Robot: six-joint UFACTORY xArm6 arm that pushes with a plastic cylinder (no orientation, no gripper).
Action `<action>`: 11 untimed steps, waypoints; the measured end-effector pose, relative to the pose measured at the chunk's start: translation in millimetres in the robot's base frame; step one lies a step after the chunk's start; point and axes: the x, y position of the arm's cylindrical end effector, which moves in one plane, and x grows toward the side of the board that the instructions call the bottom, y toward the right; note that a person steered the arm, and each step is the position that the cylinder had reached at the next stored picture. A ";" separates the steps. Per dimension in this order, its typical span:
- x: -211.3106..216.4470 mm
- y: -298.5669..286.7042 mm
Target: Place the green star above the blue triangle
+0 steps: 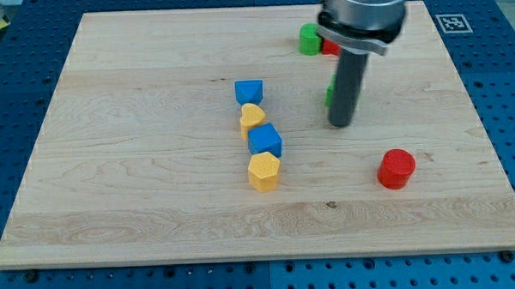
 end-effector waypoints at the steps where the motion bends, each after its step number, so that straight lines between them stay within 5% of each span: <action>1: -10.5 30.4; 3: -76.9 -39.2; 5: -53.9 -22.0; 7: -116.8 -95.1; 10: -100.5 -114.4; 11: -125.0 -159.1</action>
